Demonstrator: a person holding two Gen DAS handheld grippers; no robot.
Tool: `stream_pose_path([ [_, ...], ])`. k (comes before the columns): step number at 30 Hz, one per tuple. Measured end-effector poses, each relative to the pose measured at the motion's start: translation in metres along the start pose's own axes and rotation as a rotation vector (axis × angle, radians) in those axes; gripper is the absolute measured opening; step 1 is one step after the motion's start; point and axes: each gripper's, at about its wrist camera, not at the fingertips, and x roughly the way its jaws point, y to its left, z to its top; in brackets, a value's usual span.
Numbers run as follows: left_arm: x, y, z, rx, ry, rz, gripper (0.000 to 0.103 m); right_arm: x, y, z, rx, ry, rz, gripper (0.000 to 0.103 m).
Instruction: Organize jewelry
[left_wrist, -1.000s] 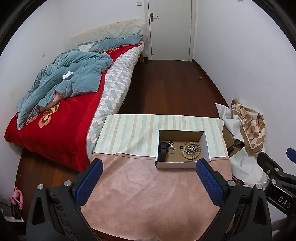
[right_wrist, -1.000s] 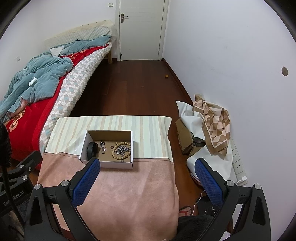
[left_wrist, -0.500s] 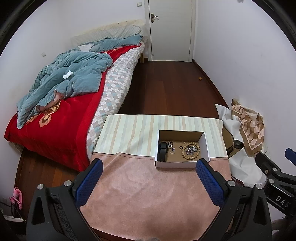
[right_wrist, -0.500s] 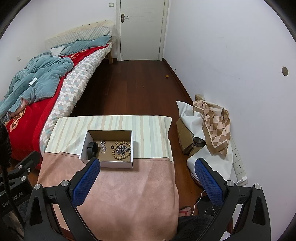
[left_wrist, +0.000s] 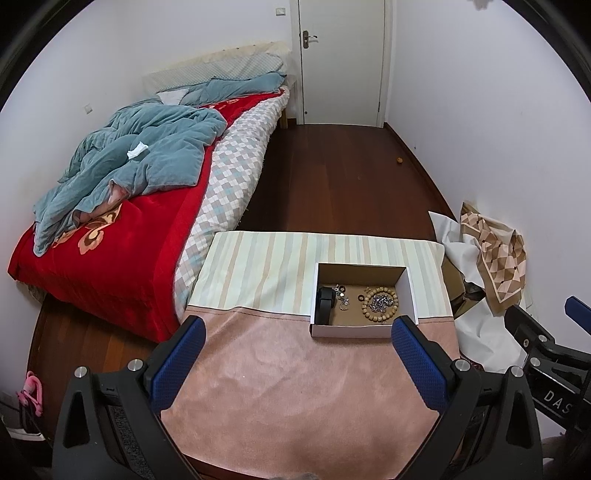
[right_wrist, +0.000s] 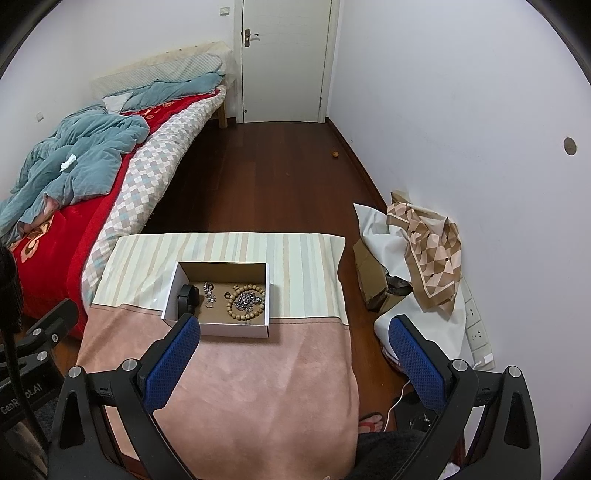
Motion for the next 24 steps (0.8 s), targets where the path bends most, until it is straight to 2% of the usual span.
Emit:
stream_pose_path([
  [24,-0.0021,0.0044,0.0,-0.014,-0.001,0.013,0.103,0.0028,0.0016,0.0036,-0.013,0.005,0.015,0.103],
])
